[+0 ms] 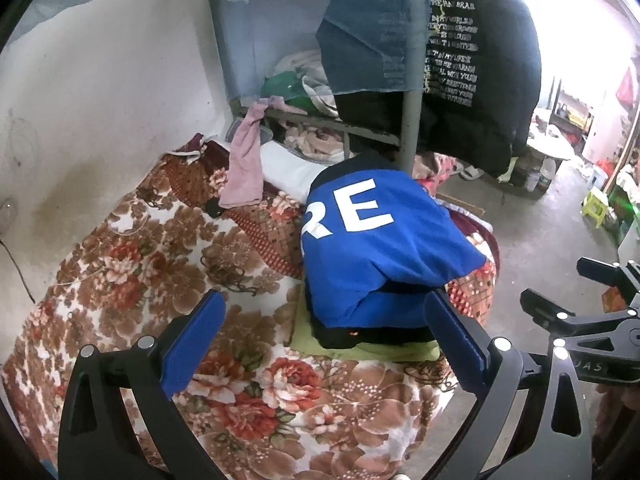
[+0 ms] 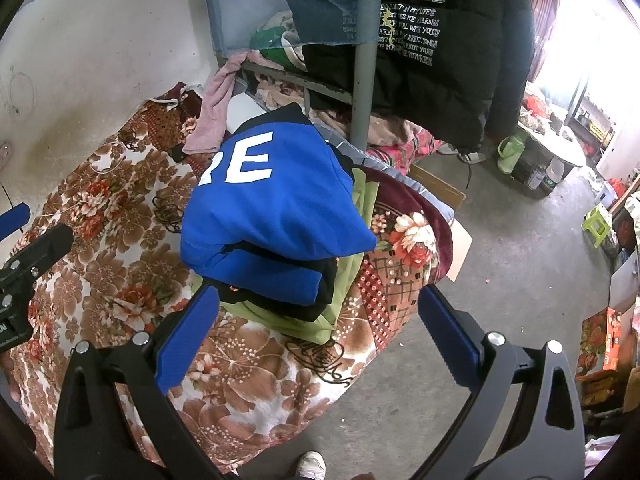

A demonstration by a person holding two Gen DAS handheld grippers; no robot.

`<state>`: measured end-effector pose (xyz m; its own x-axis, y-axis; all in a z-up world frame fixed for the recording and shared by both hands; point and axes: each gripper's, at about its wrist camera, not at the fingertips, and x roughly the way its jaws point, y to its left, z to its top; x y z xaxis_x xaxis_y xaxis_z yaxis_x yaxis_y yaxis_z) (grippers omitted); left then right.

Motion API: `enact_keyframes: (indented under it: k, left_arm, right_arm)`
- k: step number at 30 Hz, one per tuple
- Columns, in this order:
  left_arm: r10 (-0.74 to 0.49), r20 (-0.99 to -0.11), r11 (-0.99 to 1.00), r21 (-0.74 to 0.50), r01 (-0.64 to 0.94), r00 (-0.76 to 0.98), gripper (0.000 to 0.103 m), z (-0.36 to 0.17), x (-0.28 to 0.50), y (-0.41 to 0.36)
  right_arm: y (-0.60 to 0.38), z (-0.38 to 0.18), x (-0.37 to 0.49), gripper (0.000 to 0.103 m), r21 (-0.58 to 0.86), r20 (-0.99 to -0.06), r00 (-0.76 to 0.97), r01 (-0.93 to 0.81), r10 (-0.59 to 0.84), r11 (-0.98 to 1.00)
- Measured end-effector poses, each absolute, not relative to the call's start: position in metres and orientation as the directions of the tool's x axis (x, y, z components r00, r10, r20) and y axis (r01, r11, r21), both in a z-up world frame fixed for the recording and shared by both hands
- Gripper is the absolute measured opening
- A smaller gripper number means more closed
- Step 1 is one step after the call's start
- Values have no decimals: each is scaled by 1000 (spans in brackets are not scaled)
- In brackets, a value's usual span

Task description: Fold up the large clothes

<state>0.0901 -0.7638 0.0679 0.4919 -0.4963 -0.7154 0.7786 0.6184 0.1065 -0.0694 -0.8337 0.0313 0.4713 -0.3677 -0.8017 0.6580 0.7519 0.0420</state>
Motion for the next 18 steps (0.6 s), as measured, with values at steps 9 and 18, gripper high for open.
enact_keyframes:
  k: [9,18]
  left_arm:
    - [-518,-682,592,150,792,516,98,75,83,-763]
    - [-532,-678,589,135,796,508,98,74,87,-761]
  right_arm:
    - [-831,36,-72,98,34,-803,468,654,-369,756]
    - [-829,37,-71,98,24,-806,461,653,-372,757]
